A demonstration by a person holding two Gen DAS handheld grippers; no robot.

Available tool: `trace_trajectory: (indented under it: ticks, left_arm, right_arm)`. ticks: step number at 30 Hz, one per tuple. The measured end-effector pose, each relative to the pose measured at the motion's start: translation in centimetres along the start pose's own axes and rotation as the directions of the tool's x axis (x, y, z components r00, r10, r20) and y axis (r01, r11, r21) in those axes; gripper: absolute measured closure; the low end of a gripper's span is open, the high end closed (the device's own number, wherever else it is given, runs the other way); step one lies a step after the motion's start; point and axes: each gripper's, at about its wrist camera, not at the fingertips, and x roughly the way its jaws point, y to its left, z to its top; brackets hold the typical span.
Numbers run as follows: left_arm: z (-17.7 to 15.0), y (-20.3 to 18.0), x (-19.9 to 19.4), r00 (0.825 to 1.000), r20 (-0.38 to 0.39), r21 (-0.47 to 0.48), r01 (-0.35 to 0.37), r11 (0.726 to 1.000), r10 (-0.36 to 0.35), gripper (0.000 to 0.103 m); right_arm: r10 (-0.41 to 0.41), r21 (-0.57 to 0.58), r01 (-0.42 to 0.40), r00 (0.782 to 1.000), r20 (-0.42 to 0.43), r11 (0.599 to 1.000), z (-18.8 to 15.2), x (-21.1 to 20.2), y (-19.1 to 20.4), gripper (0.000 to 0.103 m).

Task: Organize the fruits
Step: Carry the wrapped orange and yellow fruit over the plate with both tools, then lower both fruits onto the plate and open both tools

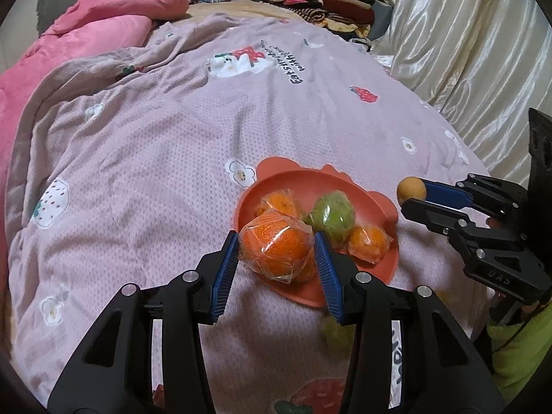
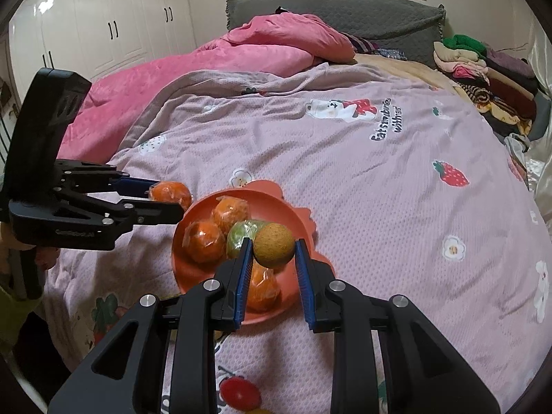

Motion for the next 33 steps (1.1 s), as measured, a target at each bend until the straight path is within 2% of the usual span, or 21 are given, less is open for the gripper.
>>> trace_trajectory:
  ticks: [9,33]
  left_arm:
    - [0.7,0.2,1.8,1.000,-0.024,0.001,0.008,1.000,-0.008,0.067]
    - [0.6,0.6,2.9,0.999,-0.028,0.013,-0.017,1.000,0.017,0.066]
  right_arm:
    - [0.006,-0.002,-0.006,1.000,-0.007,1.000,0.2,1.3,-0.5,0.079]
    - [0.003,0.005,-0.003,0.999,-0.051,1.000,-1.1,3.6,-0.8,0.079]
